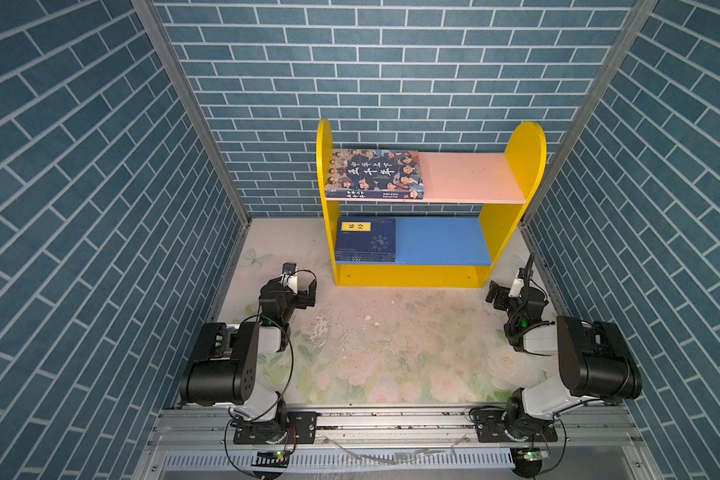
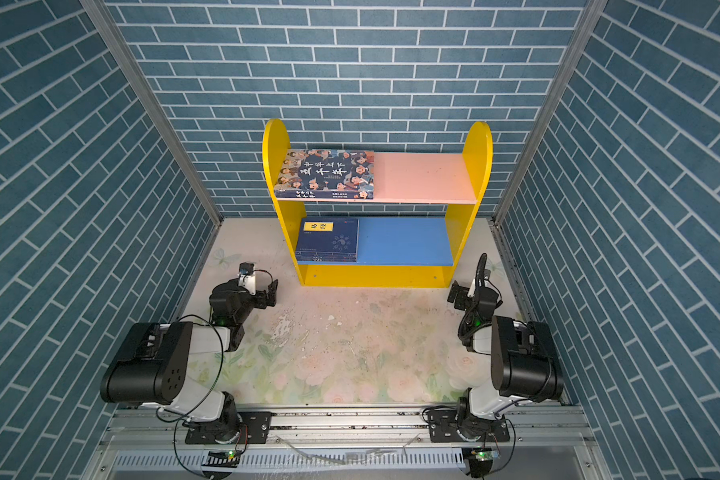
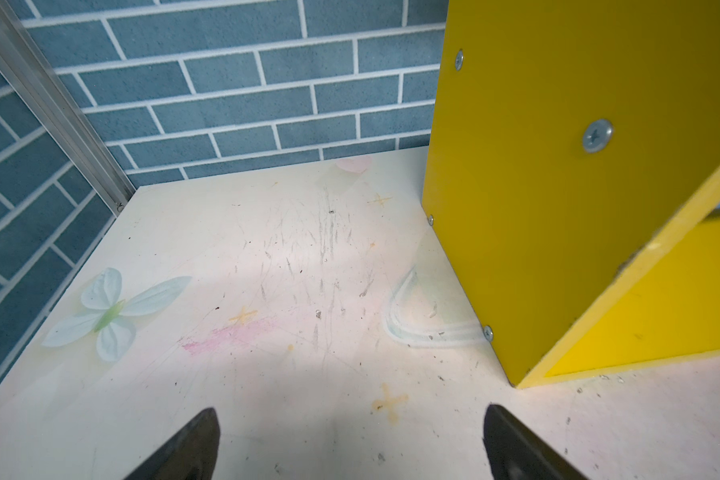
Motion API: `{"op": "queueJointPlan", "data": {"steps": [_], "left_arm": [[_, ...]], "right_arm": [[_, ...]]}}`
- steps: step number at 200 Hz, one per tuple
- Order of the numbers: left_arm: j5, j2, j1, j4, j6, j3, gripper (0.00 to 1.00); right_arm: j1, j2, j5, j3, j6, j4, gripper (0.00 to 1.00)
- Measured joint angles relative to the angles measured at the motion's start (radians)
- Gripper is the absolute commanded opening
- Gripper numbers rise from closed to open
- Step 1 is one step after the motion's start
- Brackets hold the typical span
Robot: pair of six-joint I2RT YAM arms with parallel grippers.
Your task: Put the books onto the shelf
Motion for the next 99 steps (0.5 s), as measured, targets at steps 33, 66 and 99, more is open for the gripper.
{"op": "queueJointPlan", "data": {"steps": [33, 66, 99], "left_arm": [[0.0, 0.0, 0.0, -0.001, 0.0, 0.0, 1.0], [0.003, 0.0, 0.001, 0.016, 0.0, -0.01, 1.0], [0.03, 0.008, 0.002, 0.237, 0.01, -0.197, 1.0]], "right_arm": [[0.0, 0.0, 0.0, 0.0, 0.0, 0.0, 0.99], [0.0, 0.0, -0.003, 0.0, 0.0, 0.0, 0.99], [0.0, 0.0, -0.083, -0.095, -0.025, 0.148, 0.99]]}}
